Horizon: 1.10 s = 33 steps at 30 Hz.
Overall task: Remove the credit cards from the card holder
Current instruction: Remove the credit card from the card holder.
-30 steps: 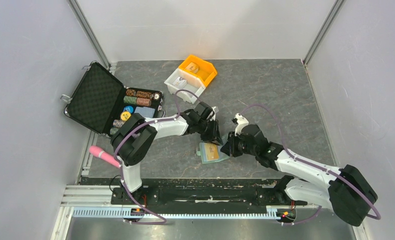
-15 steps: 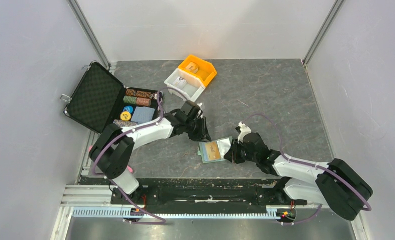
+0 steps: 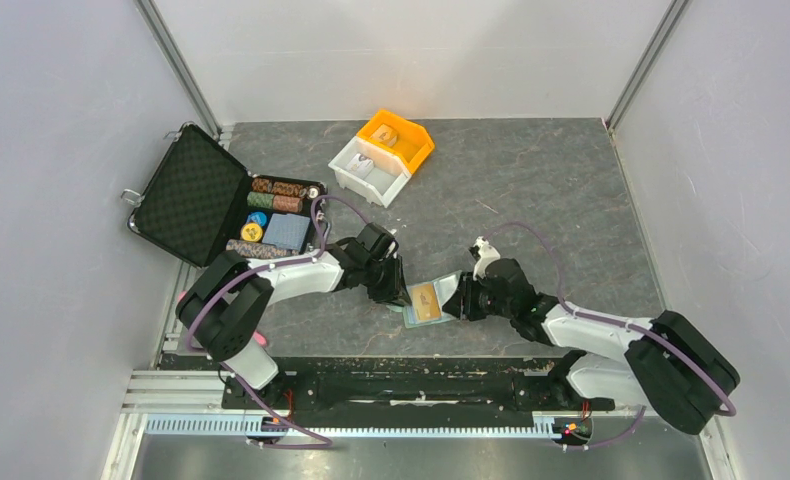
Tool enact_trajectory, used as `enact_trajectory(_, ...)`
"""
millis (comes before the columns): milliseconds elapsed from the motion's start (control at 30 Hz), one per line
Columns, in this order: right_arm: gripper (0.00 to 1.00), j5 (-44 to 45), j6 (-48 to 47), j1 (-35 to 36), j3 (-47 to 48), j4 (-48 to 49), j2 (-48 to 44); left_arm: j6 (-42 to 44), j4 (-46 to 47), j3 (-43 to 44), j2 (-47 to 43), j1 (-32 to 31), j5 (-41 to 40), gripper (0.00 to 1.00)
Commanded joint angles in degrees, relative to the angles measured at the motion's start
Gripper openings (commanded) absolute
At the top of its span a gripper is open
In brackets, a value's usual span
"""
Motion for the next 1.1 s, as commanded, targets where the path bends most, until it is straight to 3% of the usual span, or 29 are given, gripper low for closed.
enact_trajectory(0, 0.25, -3.9, -1.5, -1.2, 3.1, 2.2, 2.1, -0.1, 3.6, -1.0, 0.5, -0.1, -0.9, 0.28)
enact_trajectory(333, 0.26, -12.1, -1.2, -4.9, 2.6, 8.3, 8.0, 0.2, 4.3, -1.5, 1.6, -0.1, -0.9, 0.28)
enact_trajectory(1067, 0.28, -13.0, 2.4, -6.2, -0.5, 14.3, 10.4, -0.4, 5.0, -2.4, 3.4, -0.1, -0.1, 0.26)
